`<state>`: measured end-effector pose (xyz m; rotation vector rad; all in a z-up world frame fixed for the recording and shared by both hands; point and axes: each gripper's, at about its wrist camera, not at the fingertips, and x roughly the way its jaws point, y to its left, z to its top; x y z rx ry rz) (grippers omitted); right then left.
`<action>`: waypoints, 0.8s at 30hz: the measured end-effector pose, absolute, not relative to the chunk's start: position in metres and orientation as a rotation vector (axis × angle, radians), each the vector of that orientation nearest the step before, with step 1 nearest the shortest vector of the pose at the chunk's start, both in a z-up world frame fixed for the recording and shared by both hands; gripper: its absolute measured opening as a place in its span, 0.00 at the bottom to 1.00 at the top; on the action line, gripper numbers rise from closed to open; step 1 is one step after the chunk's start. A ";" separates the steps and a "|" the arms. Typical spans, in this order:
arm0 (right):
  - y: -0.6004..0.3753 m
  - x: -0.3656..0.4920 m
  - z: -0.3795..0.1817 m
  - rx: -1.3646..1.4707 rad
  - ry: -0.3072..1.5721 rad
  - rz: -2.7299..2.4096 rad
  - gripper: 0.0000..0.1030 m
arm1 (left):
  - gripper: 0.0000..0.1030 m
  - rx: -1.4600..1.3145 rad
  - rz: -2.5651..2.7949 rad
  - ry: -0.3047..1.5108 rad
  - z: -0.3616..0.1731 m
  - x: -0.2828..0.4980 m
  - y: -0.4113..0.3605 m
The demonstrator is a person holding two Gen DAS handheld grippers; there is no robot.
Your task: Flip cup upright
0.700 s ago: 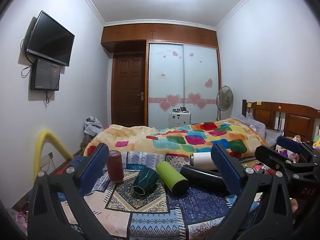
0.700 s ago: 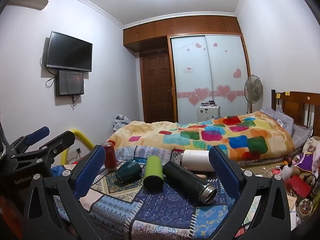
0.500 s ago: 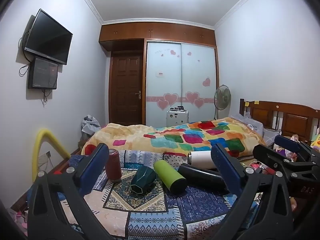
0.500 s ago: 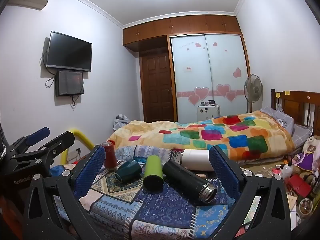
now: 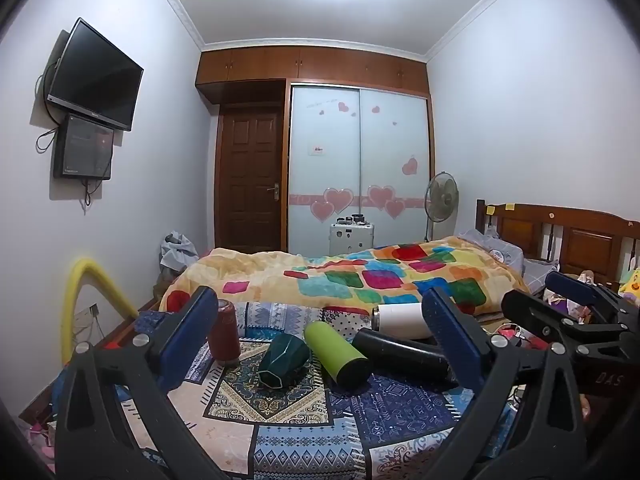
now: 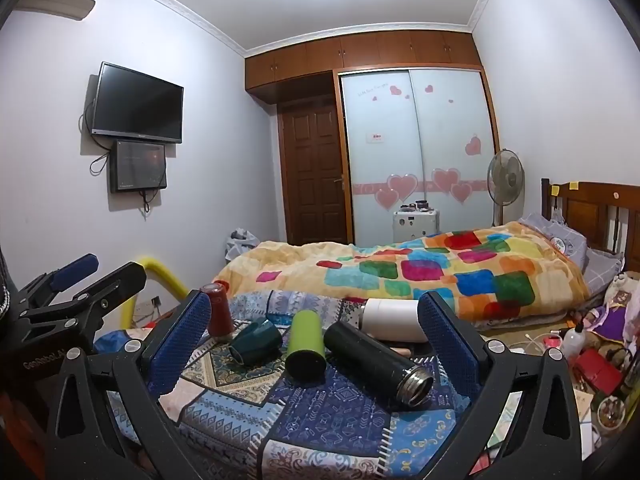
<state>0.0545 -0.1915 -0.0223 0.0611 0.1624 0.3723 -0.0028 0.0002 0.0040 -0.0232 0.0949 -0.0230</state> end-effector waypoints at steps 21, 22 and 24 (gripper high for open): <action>-0.193 0.055 -0.023 0.058 0.159 0.371 1.00 | 1.00 -0.024 -0.026 0.093 0.007 -0.002 0.000; -0.193 0.055 -0.023 0.058 0.159 0.371 1.00 | 1.00 -0.025 -0.027 0.093 0.007 -0.002 -0.001; -0.194 0.055 -0.023 0.061 0.160 0.372 1.00 | 1.00 -0.024 -0.028 0.091 0.007 -0.002 -0.001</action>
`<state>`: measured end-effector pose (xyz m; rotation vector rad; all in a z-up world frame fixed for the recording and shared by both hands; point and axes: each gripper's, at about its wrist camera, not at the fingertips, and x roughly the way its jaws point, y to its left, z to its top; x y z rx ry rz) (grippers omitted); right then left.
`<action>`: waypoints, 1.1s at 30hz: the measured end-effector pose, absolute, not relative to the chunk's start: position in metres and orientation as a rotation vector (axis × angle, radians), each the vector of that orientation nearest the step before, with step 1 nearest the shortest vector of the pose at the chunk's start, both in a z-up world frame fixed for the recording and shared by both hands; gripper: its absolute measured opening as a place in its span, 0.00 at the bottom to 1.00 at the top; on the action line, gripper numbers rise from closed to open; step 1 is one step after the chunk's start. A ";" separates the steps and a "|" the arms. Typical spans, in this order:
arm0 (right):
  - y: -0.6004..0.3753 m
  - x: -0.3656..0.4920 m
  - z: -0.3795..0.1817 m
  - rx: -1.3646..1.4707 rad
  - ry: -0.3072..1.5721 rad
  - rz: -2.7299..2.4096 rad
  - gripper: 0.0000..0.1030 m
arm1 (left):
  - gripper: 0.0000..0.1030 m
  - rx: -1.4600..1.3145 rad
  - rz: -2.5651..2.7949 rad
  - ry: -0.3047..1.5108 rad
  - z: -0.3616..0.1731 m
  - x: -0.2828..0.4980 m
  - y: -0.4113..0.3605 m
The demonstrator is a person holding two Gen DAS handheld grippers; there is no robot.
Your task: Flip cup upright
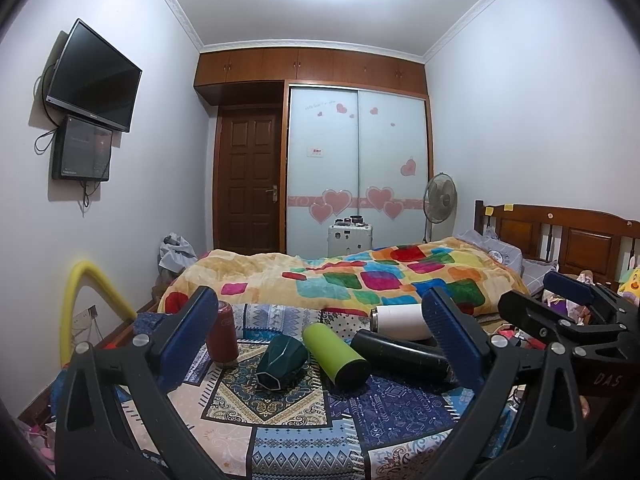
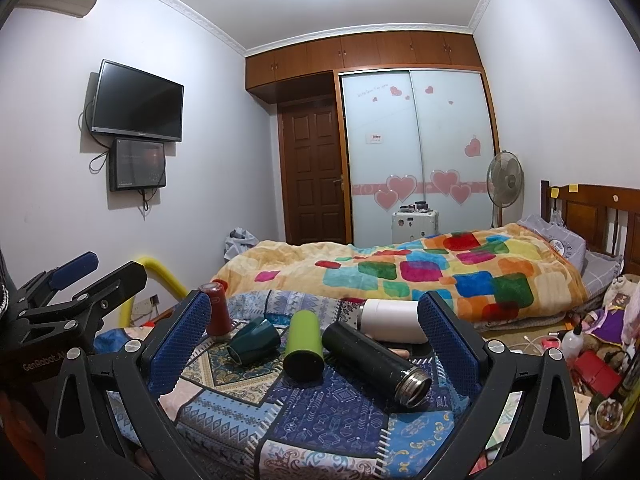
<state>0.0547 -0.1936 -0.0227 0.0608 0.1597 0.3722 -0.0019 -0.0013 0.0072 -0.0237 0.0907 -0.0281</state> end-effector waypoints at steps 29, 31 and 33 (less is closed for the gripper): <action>-0.193 0.059 -0.030 0.059 0.161 0.373 1.00 | 1.00 -0.023 -0.034 0.084 0.005 -0.002 -0.003; -0.193 0.059 -0.030 0.060 0.162 0.374 1.00 | 1.00 -0.025 -0.033 0.088 0.004 0.000 -0.003; -0.194 0.060 -0.029 0.061 0.164 0.371 1.00 | 1.00 -0.027 -0.033 0.091 0.002 0.002 -0.002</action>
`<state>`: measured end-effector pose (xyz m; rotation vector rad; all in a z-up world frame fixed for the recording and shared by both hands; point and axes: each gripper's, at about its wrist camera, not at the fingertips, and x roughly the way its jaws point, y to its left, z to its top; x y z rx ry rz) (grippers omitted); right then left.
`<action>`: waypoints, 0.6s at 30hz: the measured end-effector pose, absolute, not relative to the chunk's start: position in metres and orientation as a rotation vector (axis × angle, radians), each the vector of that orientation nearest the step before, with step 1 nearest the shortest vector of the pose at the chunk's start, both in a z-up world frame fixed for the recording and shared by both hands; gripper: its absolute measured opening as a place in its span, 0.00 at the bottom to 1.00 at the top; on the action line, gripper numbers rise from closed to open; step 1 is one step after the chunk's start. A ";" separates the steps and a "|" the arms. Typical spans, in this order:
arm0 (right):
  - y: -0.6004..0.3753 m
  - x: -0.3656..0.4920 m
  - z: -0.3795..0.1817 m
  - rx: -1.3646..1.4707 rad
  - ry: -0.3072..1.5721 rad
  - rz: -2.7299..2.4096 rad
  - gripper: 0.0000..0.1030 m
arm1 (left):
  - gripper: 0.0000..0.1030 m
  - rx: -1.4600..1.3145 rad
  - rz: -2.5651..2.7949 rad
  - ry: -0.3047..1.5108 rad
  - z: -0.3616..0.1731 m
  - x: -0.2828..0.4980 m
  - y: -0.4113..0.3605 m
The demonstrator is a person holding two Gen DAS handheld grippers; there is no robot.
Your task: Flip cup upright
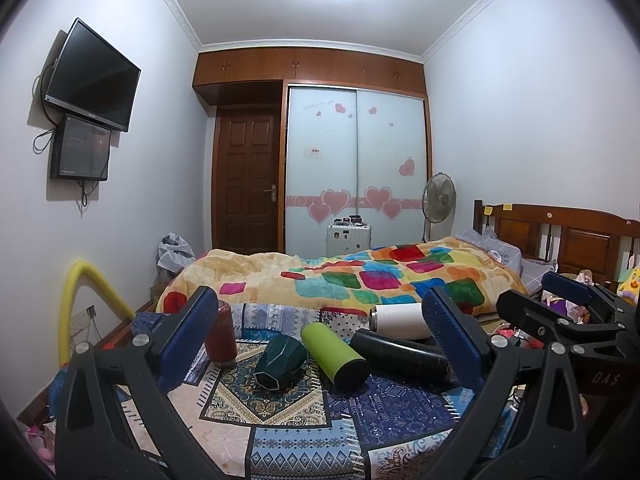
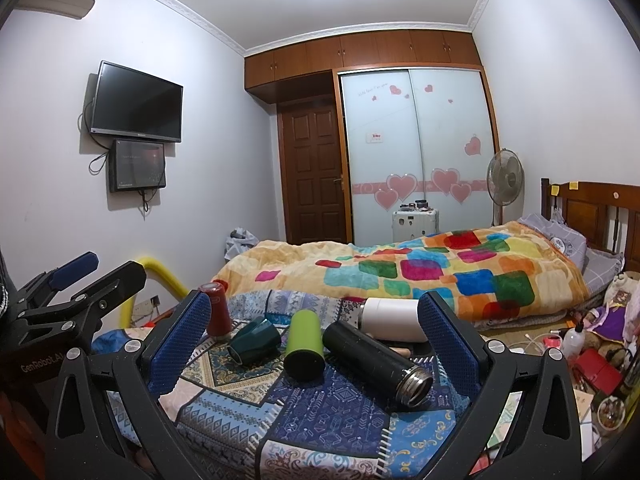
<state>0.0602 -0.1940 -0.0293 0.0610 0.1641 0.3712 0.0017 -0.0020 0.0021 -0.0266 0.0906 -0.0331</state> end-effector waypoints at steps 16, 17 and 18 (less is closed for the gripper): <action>-0.192 0.108 -0.059 0.045 0.272 0.316 1.00 | 1.00 -0.040 -0.065 0.323 -0.038 0.090 0.029; -0.192 0.114 -0.063 0.045 0.284 0.312 1.00 | 1.00 -0.044 -0.069 0.350 -0.042 0.100 0.032; -0.192 0.118 -0.065 0.045 0.293 0.309 1.00 | 1.00 -0.046 -0.076 0.385 -0.048 0.113 0.036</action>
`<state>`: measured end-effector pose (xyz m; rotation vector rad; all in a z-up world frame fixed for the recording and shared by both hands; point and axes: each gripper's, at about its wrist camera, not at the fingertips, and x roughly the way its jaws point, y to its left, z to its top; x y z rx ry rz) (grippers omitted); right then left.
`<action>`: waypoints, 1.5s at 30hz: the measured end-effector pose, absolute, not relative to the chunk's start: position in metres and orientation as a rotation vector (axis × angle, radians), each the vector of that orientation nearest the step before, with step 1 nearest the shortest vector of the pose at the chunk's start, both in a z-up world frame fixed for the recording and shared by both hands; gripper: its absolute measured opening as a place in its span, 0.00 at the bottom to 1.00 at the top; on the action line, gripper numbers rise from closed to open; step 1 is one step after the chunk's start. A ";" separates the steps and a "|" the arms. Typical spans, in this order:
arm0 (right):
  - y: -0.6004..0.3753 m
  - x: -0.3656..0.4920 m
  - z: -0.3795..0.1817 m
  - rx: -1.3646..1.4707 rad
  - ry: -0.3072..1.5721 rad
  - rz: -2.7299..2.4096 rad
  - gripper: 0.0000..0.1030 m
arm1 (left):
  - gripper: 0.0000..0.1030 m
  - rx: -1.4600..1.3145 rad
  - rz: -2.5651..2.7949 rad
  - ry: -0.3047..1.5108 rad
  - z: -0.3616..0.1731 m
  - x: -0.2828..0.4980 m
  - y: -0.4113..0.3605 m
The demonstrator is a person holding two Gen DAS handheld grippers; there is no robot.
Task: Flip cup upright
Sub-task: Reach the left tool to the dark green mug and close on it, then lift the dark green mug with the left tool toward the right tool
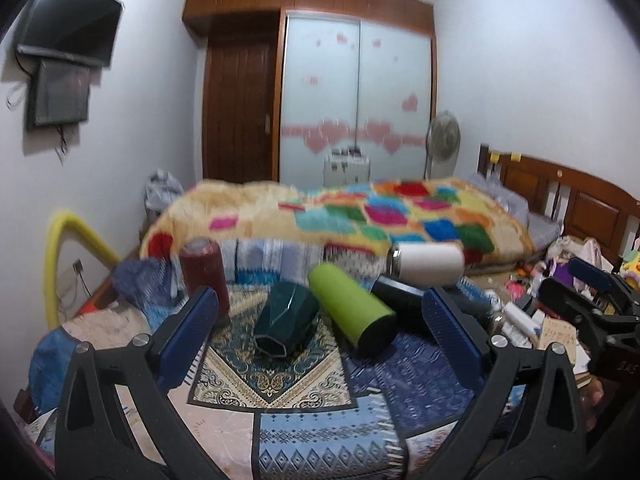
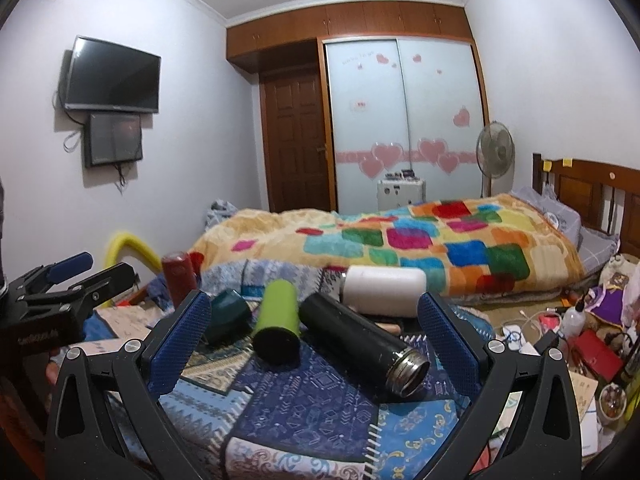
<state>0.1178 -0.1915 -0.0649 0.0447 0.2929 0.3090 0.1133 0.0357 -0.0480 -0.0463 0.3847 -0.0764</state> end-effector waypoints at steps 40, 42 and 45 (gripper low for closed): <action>-0.139 0.200 -0.115 -0.057 0.446 0.425 1.00 | 0.66 0.089 -0.134 0.938 -0.185 0.311 0.058; -0.139 0.199 -0.114 -0.055 0.444 0.424 1.00 | 0.66 0.092 -0.134 0.935 -0.185 0.308 0.058; -0.141 0.198 -0.112 -0.058 0.437 0.422 1.00 | 0.66 0.092 -0.147 0.919 -0.181 0.300 0.060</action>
